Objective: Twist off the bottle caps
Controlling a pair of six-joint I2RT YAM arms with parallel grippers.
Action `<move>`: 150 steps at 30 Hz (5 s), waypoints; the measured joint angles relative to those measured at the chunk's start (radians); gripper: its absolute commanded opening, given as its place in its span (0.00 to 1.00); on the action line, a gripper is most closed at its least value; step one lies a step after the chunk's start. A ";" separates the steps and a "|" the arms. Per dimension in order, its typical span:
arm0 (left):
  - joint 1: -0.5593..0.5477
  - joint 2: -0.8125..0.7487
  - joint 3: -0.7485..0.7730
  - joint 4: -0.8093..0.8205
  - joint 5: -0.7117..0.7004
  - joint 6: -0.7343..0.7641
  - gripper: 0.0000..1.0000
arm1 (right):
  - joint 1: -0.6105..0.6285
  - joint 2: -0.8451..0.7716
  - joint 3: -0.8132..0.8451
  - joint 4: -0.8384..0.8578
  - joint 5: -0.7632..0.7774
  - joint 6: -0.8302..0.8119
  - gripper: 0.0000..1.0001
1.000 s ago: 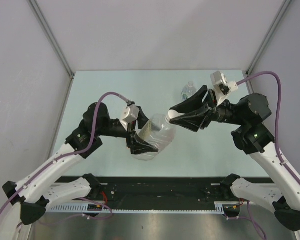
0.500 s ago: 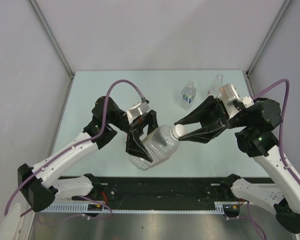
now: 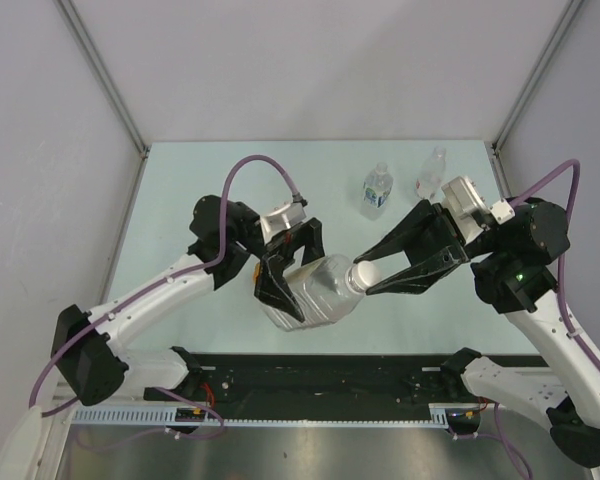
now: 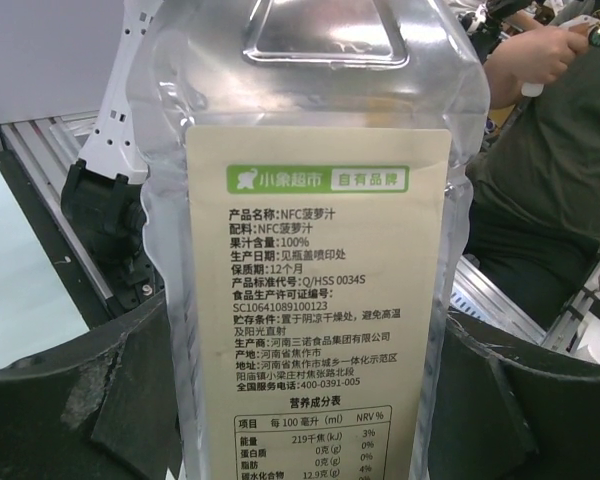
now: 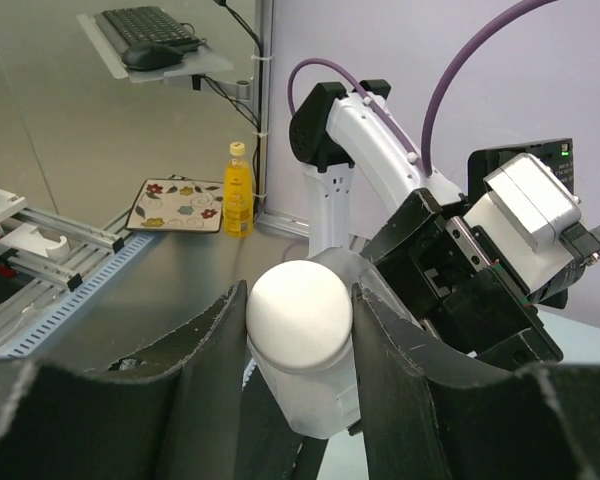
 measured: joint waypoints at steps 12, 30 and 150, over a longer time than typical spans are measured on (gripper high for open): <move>0.021 0.033 0.000 0.064 -0.002 -0.005 0.00 | -0.047 -0.006 -0.002 -0.011 -0.008 0.013 0.00; 0.098 -0.002 -0.010 -0.221 -0.147 0.230 0.00 | -0.136 -0.082 0.025 -0.186 0.296 -0.055 0.00; 0.195 -0.233 -0.135 -0.515 -0.634 0.502 0.00 | -0.040 0.067 -0.014 -0.473 1.048 0.084 0.85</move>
